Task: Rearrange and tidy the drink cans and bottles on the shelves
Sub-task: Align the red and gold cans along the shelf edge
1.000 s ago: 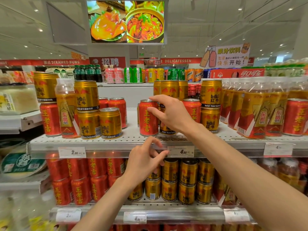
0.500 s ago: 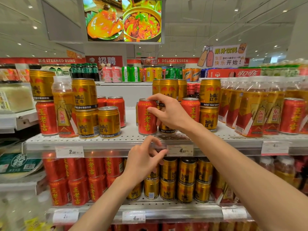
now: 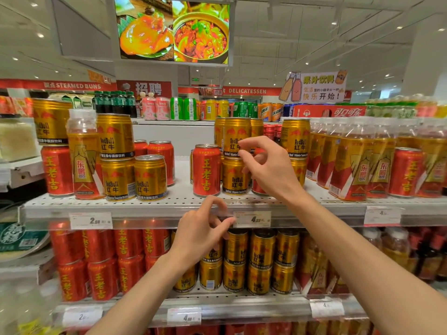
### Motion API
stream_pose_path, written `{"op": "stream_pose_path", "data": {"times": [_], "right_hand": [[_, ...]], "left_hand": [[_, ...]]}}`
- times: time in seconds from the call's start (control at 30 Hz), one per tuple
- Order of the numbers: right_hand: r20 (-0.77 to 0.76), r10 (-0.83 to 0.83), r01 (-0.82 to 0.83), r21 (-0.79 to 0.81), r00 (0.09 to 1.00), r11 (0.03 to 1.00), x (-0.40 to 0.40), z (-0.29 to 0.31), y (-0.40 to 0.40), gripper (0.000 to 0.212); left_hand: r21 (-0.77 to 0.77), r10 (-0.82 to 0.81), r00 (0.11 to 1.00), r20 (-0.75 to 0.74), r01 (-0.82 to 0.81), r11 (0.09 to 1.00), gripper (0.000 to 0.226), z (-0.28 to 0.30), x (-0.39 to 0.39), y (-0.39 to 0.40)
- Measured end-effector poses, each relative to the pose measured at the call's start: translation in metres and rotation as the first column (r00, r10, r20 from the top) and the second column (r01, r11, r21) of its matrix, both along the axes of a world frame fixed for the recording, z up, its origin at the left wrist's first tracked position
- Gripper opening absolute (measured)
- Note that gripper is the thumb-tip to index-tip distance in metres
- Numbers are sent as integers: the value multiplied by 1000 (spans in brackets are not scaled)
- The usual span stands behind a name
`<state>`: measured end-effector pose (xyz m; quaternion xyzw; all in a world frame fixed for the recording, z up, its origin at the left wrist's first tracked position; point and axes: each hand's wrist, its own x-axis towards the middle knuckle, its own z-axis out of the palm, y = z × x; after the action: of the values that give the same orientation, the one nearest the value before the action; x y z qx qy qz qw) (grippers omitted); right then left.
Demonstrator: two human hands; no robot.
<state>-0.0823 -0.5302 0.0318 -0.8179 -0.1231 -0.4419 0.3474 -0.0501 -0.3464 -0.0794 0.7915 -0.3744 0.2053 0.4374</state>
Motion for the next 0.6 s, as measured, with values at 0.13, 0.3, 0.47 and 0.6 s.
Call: {"op": "stream_pose_path", "data": {"times": [0.13,0.3,0.47,0.6], "right_hand": [[59,-124,127,-41,990,991,-1,-6,-16,28],[-62,-166,161,-74,984,984,6,-5,-5,69],[-148,-210,205,-50,966,978,17,5,2,85],[-177,-167,171,9,970,985,20,6,0,83]], "left_hand": [[16,4,1000,25,-4,1000,28,1,1,0],[0,2,999,32,-2,1000,26,0,2,1],[-7,-8,1000,28,8,1000,26,-2,3,0],[-9,-9,1000,21,9,1000,26,-1,2,0]]}}
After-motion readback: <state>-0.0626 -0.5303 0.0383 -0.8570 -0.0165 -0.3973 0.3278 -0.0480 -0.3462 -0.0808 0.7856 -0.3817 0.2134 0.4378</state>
